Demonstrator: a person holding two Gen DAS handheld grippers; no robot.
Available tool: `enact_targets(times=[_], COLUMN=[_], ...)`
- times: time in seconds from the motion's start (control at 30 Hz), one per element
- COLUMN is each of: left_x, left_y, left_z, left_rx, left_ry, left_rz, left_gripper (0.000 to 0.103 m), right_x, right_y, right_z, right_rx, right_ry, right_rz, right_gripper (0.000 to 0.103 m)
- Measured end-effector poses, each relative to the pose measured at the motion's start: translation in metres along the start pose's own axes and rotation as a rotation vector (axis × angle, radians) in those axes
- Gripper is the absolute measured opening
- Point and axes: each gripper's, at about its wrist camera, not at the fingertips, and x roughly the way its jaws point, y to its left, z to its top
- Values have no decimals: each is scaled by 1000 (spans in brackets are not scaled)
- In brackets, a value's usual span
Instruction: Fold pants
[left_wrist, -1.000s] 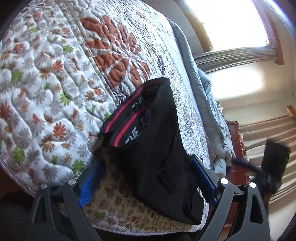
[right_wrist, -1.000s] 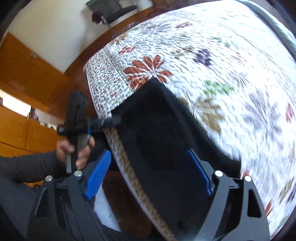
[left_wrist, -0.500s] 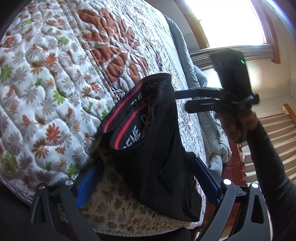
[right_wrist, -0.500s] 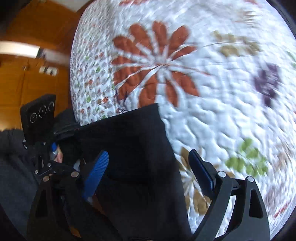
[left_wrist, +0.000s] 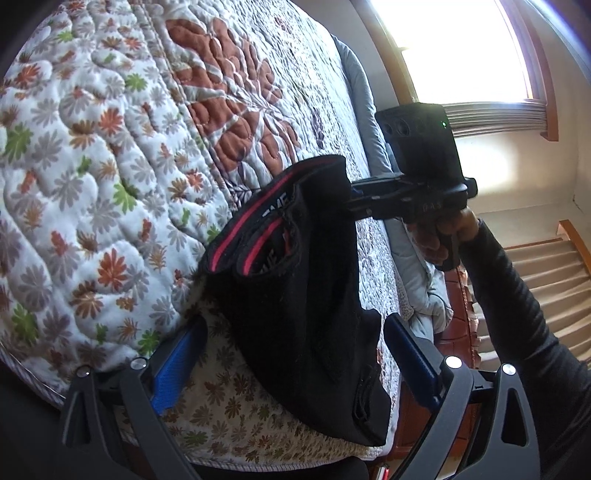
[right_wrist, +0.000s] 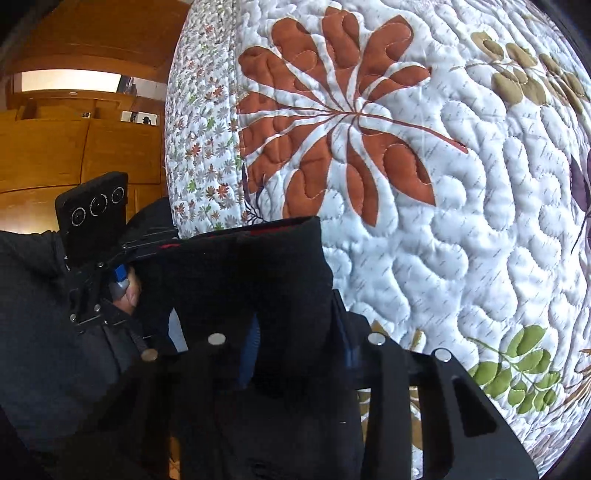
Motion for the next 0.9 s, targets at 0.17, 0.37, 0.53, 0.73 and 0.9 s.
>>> enact_targets(times=[0.17, 0.37, 0.53, 0.73, 0.9], left_x=[-5, -7, -11, -14, -18], left_y=[-10, -9, -2, 2, 2], left_z=[-4, -1, 5, 1, -4], left_rx=[51, 19, -15, -35, -33], left_ry=[-51, -69, -64, -57, -75], left_rz=[52, 21, -10, 52, 93], left_gripper=[91, 88, 66, 57, 57], right_x=[-1, -4, -6, -6, -5], right_y=[-8, -16, -27, -36, -31], right_z=[-3, -3, -4, -6, -2], right_rx=[4, 4, 14, 25, 10], right_ry=[-11, -4, -6, -10, -2], right_rz=[20, 24, 34, 40, 17], right_gripper=[34, 34, 36, 37, 39])
